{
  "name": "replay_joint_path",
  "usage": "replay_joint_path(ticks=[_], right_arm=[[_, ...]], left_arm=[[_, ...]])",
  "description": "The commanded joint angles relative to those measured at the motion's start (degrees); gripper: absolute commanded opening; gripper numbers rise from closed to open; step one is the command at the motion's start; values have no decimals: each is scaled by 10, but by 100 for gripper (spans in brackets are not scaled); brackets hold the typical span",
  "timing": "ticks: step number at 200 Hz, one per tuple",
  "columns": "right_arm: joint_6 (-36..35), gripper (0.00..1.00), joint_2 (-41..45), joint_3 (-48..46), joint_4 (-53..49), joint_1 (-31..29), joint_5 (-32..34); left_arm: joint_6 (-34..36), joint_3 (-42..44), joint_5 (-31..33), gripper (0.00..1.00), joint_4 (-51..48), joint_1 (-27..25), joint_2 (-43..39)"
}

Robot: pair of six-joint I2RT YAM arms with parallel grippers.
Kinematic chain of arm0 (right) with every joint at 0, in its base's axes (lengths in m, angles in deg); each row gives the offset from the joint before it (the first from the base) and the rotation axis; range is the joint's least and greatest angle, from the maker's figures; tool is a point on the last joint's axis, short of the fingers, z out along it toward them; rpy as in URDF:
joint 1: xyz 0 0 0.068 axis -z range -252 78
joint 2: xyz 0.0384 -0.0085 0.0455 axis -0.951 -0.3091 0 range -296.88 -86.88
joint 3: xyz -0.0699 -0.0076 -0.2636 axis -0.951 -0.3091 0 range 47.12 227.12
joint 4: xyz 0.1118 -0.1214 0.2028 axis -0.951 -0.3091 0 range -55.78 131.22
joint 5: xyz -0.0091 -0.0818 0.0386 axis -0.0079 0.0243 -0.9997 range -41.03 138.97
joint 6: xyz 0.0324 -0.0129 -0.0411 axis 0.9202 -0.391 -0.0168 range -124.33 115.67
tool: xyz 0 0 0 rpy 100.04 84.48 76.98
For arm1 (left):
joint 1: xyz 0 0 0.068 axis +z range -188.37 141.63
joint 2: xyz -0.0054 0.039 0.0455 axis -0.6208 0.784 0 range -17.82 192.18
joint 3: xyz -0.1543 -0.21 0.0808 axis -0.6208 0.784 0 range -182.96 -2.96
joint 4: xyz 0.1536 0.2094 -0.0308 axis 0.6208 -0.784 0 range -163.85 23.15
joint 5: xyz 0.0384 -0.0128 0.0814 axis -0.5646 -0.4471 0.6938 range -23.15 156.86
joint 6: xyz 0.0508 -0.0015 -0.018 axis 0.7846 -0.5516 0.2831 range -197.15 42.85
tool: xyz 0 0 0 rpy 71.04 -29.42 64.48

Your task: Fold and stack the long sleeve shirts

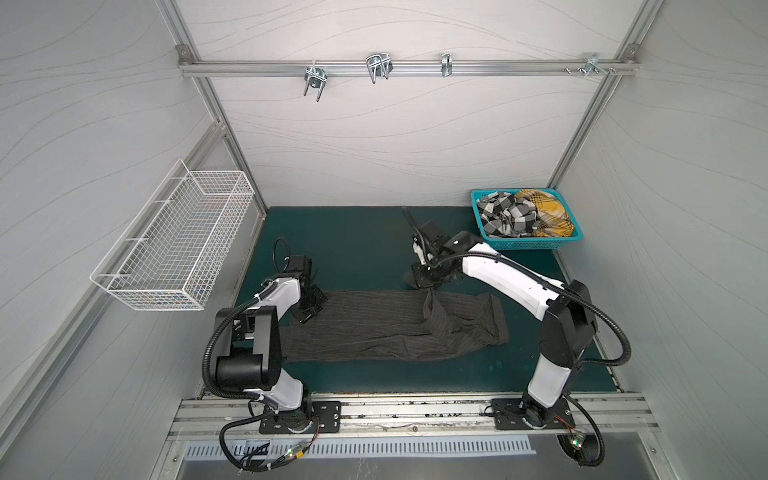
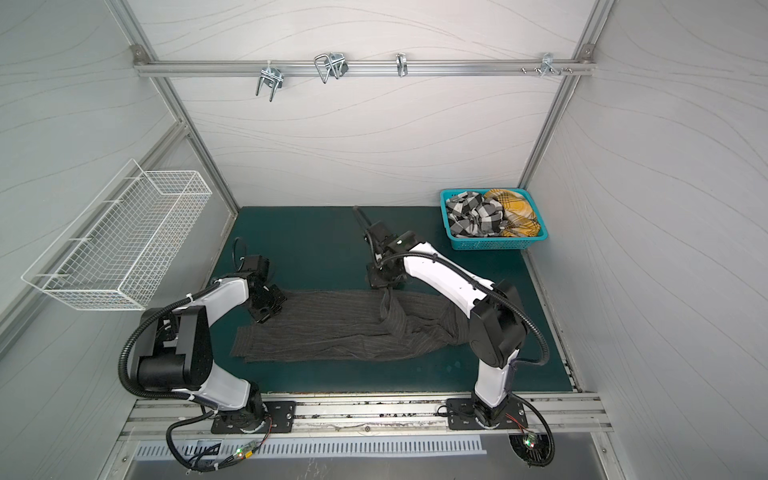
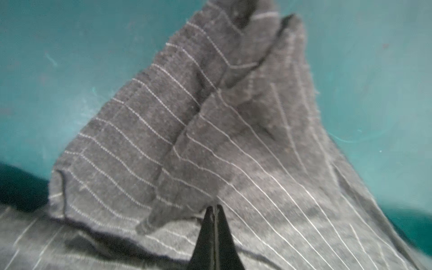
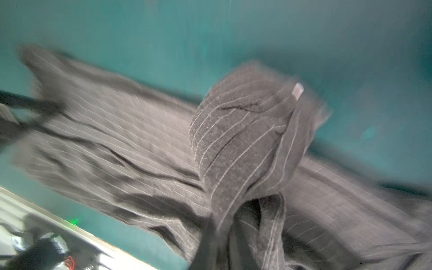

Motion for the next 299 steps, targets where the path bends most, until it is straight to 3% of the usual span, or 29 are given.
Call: replay_joint_path(ticks=[1, 22, 38, 73, 90, 122, 165, 196, 229, 280, 299], right_arm=[[6, 42, 31, -52, 18, -77, 38], [34, 64, 52, -81, -8, -124, 56], [58, 70, 82, -87, -30, -115, 58], [58, 66, 102, -61, -48, -2, -16], [56, 57, 64, -47, -40, 69, -56], [44, 54, -44, -3, -3, 168, -137], [37, 55, -163, 73, 4, 206, -181], [52, 56, -202, 80, 17, 207, -191], [60, 45, -240, 91, 29, 207, -193], [55, 0, -263, 154, 14, 214, -201], [51, 0, -227, 169, 19, 214, -218]], left_arm=[[-3, -6, -13, 4, -14, 2, -26], [-3, -19, -21, 24, -22, -7, -38], [4, -42, -18, 31, -31, -32, -43], [5, -92, -30, 32, -40, -76, -56], [28, -108, -45, 30, -33, -97, -66], [76, -133, -73, 28, -39, -140, -73], [91, -115, -83, 28, -43, -153, -100], [92, -98, -88, 28, -38, -154, -107], [90, -95, -90, 27, -34, -154, -102], [89, -104, -83, 26, -35, -154, -97], [80, -109, -86, 26, -33, -154, -95]])
